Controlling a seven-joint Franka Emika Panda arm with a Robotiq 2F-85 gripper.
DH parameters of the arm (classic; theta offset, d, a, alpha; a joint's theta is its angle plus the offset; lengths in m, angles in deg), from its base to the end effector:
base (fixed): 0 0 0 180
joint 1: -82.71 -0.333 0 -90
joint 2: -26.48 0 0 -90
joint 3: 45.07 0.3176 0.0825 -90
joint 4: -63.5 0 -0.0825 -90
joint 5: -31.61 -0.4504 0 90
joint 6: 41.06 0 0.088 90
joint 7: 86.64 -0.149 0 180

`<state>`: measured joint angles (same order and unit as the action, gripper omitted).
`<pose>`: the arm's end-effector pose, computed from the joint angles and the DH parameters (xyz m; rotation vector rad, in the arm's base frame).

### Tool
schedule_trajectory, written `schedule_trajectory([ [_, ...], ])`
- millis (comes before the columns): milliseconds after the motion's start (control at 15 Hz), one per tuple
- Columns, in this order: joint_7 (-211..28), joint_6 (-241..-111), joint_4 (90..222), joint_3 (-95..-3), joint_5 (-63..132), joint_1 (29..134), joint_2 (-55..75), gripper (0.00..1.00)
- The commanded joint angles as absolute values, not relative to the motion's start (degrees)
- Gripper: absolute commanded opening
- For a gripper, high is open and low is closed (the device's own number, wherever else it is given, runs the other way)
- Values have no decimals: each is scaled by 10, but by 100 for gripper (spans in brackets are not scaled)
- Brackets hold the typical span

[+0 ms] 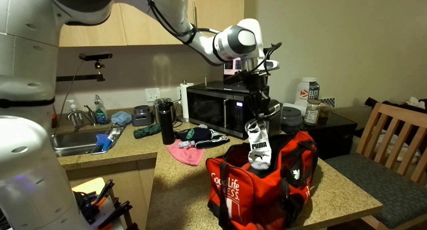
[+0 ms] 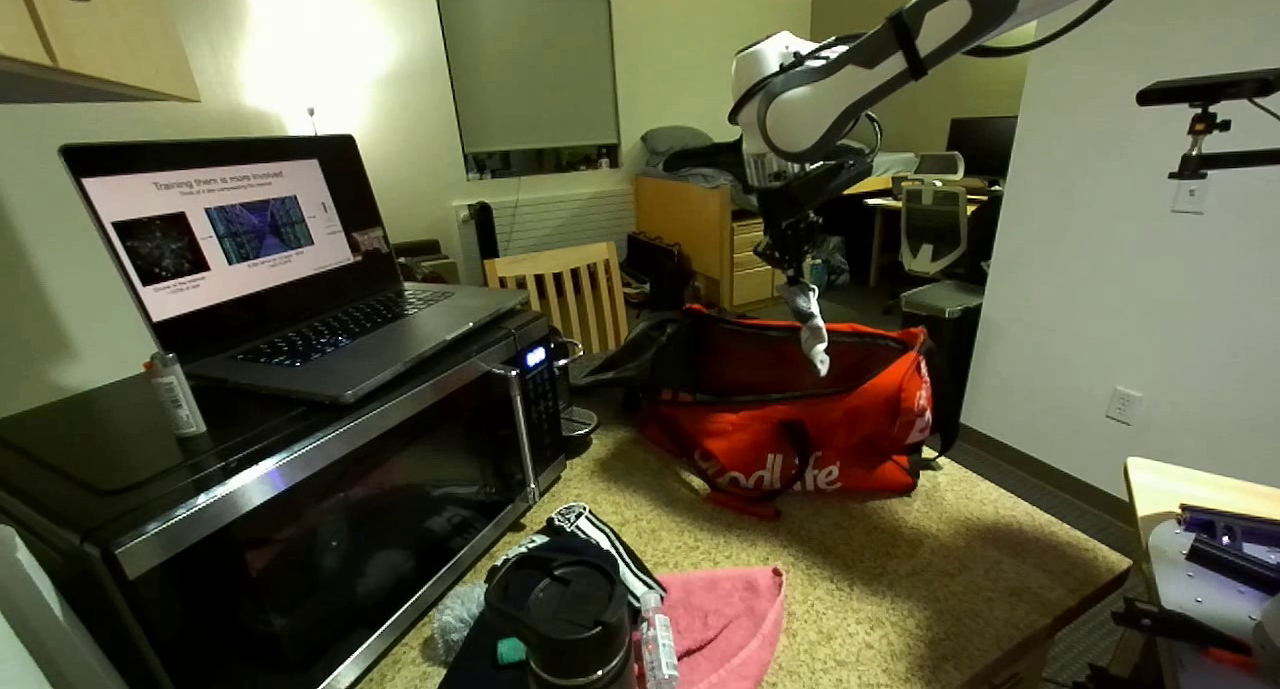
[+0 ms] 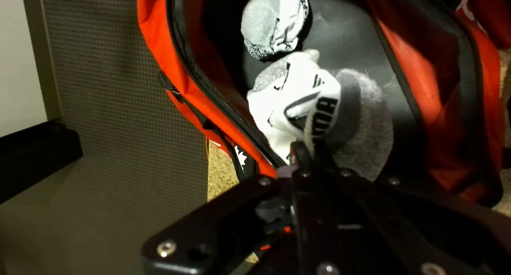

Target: Put one sock in the red bag.

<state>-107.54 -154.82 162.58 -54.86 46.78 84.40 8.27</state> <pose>0.6781 -0.1589 0.3291 2.7752 -0.6260 -0.0495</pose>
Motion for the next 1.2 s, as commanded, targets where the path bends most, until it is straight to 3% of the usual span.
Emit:
schedule_trajectory([
  [0, -1095, -1564, 1607, -552, 477, 848, 57, 6],
  [533, -1102, -1583, 1591, -560, 478, 845, 27, 6],
  [600, -1104, -1584, 1592, -560, 475, 845, 26, 31],
  [667, -1105, -1586, 1594, -560, 473, 844, 27, 32],
  [1133, -1098, -1590, 1608, -552, 468, 836, 40, 75],
])
